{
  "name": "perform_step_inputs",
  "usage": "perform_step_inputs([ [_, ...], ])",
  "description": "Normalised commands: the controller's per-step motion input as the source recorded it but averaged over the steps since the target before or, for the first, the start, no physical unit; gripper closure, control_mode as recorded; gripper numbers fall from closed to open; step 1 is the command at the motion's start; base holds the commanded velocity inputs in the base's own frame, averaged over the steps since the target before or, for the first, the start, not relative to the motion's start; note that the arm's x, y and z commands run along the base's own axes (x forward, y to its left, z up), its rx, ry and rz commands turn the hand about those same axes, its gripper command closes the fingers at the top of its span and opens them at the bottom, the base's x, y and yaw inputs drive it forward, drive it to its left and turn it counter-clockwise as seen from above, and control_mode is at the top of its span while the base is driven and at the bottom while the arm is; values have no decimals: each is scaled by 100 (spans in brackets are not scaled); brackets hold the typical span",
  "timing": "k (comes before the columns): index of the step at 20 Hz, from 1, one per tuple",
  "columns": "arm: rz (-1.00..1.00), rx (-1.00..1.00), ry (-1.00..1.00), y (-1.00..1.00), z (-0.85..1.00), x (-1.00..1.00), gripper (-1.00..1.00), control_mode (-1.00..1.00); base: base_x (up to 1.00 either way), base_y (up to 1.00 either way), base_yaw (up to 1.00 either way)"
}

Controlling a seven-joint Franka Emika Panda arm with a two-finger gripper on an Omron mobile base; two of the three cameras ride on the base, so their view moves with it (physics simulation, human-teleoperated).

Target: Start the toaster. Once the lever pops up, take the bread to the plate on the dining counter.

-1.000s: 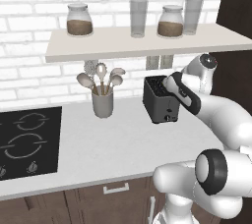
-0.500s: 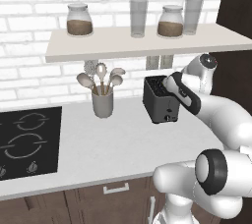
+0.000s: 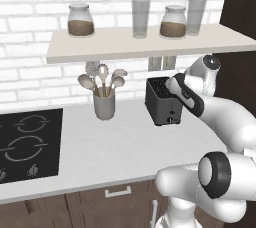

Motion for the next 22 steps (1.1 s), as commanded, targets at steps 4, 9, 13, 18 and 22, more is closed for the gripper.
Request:
perform_step_inputs([
  [4,0,0,0,0,0,0,-100,-100,0,0,0],
  [9,0,0,0,0,0,0,-100,-100,0,0,0],
  [13,0,0,0,0,0,0,-100,-100,0,0,0],
  [18,0,0,0,0,0,0,-100,-100,0,0,0],
  [22,0,0,0,0,0,0,-100,-100,0,0,0],
])
